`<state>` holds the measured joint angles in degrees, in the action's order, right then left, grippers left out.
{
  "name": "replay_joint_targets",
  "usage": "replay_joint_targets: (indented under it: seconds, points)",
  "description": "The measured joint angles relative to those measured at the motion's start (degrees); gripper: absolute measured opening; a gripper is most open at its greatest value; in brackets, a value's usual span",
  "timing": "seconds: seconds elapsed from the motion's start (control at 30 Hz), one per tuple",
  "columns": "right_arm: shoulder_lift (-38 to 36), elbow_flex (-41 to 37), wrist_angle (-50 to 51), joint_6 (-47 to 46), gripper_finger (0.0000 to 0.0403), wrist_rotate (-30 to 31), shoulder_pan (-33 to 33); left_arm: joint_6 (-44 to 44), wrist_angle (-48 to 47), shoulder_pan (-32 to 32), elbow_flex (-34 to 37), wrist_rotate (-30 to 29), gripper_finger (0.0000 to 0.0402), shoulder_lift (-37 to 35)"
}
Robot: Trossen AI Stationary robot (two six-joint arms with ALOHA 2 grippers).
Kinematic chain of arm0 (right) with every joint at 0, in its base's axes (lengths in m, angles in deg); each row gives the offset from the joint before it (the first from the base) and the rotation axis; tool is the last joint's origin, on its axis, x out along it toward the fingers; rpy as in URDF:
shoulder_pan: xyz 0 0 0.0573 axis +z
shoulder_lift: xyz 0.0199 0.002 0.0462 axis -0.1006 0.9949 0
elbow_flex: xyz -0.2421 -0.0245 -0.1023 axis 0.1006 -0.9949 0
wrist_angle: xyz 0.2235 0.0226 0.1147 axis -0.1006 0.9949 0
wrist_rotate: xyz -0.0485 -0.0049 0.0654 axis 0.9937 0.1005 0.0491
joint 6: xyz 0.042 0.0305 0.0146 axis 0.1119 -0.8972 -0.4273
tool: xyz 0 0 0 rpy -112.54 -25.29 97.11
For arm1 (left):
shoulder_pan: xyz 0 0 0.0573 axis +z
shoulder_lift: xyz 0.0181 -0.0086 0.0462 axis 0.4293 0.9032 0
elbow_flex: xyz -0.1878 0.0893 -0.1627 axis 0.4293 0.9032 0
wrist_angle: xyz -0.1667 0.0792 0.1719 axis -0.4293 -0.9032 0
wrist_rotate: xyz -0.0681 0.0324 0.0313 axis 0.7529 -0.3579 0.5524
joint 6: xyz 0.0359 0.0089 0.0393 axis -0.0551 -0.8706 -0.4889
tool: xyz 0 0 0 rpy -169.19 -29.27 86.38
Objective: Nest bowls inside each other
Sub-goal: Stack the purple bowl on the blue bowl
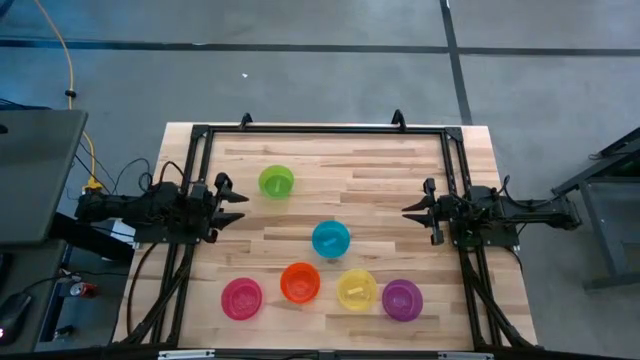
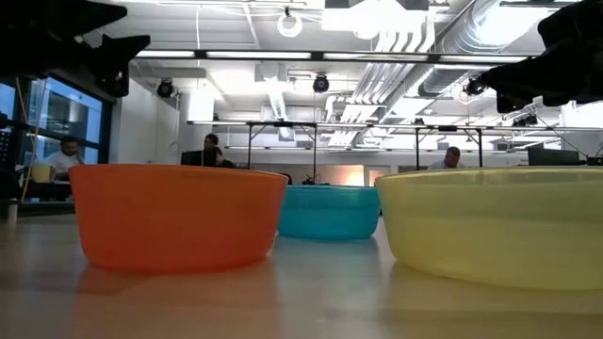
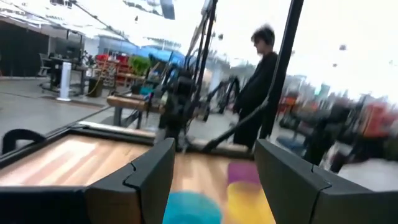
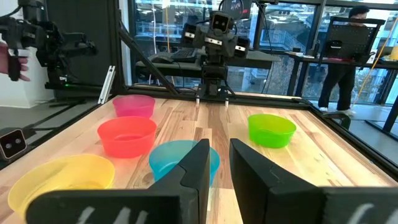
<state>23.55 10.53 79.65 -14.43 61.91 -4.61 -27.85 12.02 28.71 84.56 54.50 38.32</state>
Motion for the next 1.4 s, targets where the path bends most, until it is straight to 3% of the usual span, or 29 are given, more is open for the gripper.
replay_joint_targets:
  seconds: [0.1, 0.23, 0.3, 0.47, 1.17, 1.4]
  points:
    - [0.04, -0.02, -2.19, -4.25, 0.0053, -0.81, 0.06, 7.55, 5.91, 0.0, 0.0, -0.01, 0.0211, -0.02]
    - [-0.02, -0.02, -7.24, -34.61, 0.0053, -3.97, 0.5, 15.26, 12.87, 0.0, 0.0, -0.01, 0.0211, -0.02]
    - [-0.02, -0.02, -7.73, -45.57, 0.0053, -4.0, 0.48, 17.21, 14.57, 0.0, 0.0, 0.07, 0.0211, -0.02]
    - [-0.02, -0.02, -7.86, -54.0, 0.0053, -1.29, 0.48, 17.42, 14.55, 0.0, 0.0, 0.5, 0.0211, -0.02]
    - [-0.02, -0.02, -7.61, -57.36, 0.0053, -0.08, 0.33, 15.65, 14.5, 0.02, 0.0, -0.56, 0.0211, -0.02]
    - [-0.02, -0.02, -6.59, -49.73, 0.0053, 1.11, 0.33, 17.04, 14.52, 0.02, 0.0, -3.63, 0.0211, -0.02]
